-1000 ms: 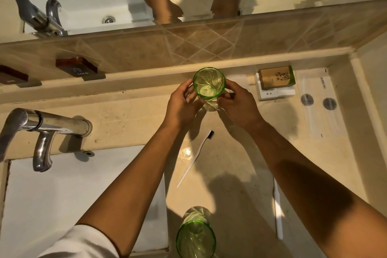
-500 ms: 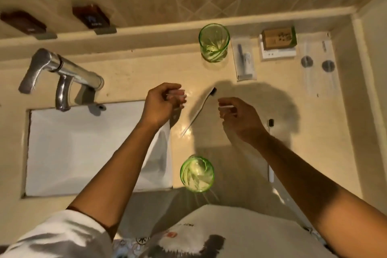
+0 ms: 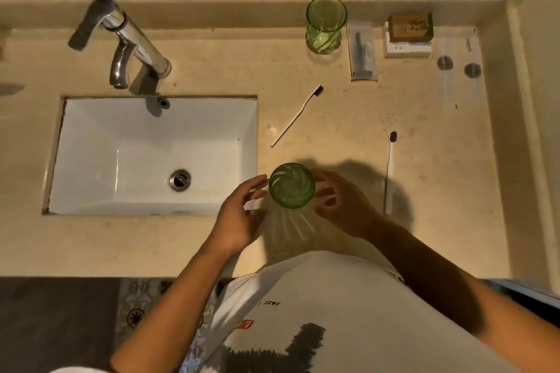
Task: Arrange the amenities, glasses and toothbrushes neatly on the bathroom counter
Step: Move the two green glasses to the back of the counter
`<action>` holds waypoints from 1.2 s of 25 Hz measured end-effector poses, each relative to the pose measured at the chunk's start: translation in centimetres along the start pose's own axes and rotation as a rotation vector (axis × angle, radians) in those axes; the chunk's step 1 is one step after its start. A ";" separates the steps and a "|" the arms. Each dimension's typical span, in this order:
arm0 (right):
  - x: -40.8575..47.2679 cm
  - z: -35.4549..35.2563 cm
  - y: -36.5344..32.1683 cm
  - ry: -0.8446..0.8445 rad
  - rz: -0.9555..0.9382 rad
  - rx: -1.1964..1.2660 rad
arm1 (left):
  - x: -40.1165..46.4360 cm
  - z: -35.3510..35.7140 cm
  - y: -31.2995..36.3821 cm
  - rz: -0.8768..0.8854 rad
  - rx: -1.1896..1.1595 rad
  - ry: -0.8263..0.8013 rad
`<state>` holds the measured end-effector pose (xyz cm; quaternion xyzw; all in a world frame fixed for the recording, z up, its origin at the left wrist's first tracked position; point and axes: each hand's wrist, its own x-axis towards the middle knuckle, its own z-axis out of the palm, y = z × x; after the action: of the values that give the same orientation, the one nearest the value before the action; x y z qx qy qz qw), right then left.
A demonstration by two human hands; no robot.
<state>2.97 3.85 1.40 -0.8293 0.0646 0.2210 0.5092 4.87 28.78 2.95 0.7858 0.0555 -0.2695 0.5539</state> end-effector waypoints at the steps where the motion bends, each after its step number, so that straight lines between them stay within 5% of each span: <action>1: -0.1 0.4 -0.3 0.007 -0.005 0.001 | -0.1 0.4 0.3 0.023 -0.013 -0.008; 15: 1.6 0.6 -2.6 0.090 -0.012 0.101 | 2.6 0.8 3.7 0.059 -0.012 0.039; 30: 21.8 -6.5 -11.6 0.293 0.001 0.245 | 22.1 -3.7 14.4 0.016 -0.402 0.227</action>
<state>28.30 6.19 3.89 -0.7845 0.1649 0.0884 0.5912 30.56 21.98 5.23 0.6853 0.1640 -0.1584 0.6917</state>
